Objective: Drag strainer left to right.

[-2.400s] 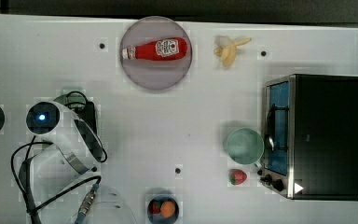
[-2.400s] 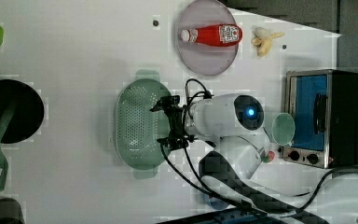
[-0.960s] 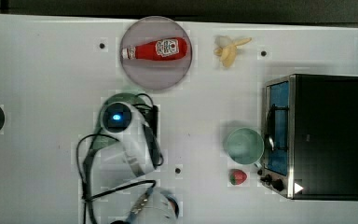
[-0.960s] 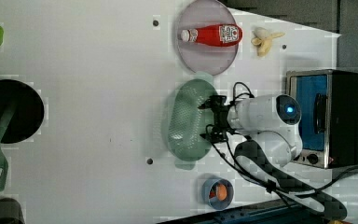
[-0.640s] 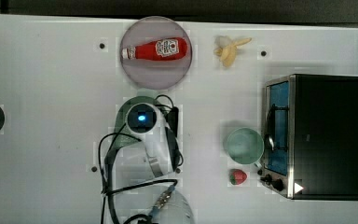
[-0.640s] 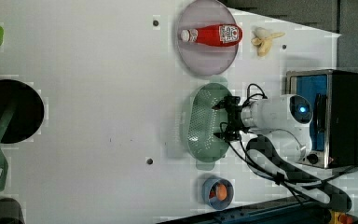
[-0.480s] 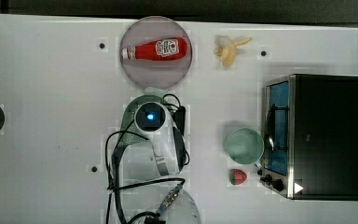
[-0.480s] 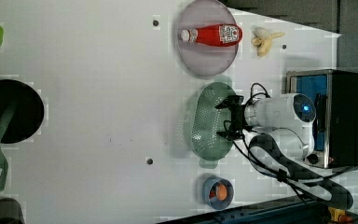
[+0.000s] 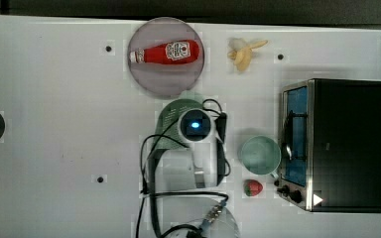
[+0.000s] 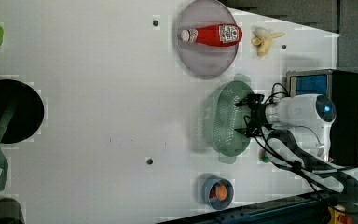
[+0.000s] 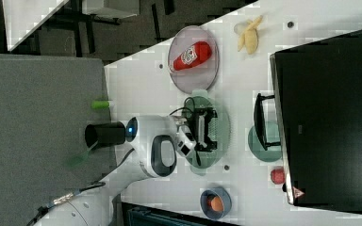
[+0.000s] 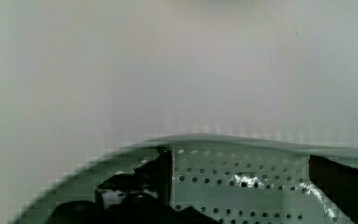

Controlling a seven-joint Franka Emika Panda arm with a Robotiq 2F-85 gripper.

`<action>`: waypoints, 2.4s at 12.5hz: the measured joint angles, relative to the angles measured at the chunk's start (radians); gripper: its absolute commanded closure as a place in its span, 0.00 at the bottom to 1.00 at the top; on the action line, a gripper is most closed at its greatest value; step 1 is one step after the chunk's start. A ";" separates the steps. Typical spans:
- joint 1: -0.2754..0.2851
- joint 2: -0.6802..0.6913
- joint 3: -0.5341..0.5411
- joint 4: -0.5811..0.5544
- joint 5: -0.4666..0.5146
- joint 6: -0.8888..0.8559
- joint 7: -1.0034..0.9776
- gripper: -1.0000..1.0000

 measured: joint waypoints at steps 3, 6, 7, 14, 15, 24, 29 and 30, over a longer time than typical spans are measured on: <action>-0.007 0.007 -0.075 -0.010 -0.014 -0.011 -0.064 0.00; -0.007 0.006 -0.105 -0.016 -0.002 0.011 -0.108 0.00; -0.002 0.005 -0.118 -0.014 0.010 0.011 -0.120 0.00; -0.011 -0.039 -0.147 -0.018 0.012 -0.041 -0.328 0.00; -0.017 -0.078 -0.134 -0.031 0.012 -0.059 -0.398 0.00; 0.025 -0.648 -0.012 0.217 0.099 -0.719 -0.773 0.00; 0.021 -0.726 -0.022 0.402 0.123 -0.980 -0.965 0.00; 0.022 -0.722 -0.023 0.415 0.138 -1.014 -0.973 0.00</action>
